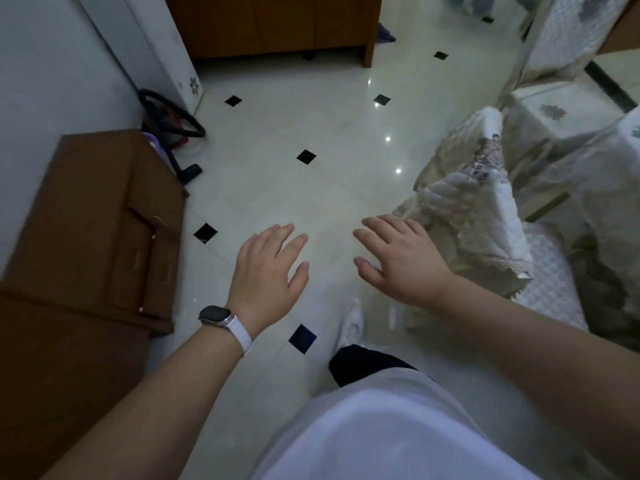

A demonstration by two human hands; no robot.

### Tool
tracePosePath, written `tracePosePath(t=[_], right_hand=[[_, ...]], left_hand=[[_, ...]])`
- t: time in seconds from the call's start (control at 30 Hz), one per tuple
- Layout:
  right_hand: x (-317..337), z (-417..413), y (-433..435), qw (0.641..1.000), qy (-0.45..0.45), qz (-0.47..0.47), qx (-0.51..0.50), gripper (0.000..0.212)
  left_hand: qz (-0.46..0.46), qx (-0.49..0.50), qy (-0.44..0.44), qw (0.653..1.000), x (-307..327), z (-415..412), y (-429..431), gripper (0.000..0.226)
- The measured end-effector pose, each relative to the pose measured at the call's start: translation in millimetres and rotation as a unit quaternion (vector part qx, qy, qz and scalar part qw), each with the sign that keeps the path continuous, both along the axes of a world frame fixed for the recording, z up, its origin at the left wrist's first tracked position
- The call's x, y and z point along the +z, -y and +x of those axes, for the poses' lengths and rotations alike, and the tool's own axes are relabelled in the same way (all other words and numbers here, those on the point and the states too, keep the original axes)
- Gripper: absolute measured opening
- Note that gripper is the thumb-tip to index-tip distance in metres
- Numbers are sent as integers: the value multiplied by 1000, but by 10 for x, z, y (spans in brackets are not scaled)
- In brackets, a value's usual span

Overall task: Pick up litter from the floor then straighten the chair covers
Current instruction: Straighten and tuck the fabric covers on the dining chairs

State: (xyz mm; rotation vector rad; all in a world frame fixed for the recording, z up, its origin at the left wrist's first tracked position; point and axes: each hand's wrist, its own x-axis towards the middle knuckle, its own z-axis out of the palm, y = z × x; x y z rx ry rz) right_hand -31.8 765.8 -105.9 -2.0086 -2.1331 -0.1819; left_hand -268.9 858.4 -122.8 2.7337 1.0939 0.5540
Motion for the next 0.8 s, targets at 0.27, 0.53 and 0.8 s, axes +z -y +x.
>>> tracePosePath(t=[0.27, 0.53, 0.8], right_hand=[[-238, 587, -938, 999, -31, 16, -22, 43], [-11, 1650, -1624, 994, -23, 45, -98, 44], [14, 2204, -1629, 977, -20, 41, -210, 41]], left_hand=[[-4, -14, -32, 999, -21, 617, -1028, 42], [35, -136, -13, 990, 202, 2026, -1962, 43], [32, -256, 0, 966, 202, 2961, -2393, 41]])
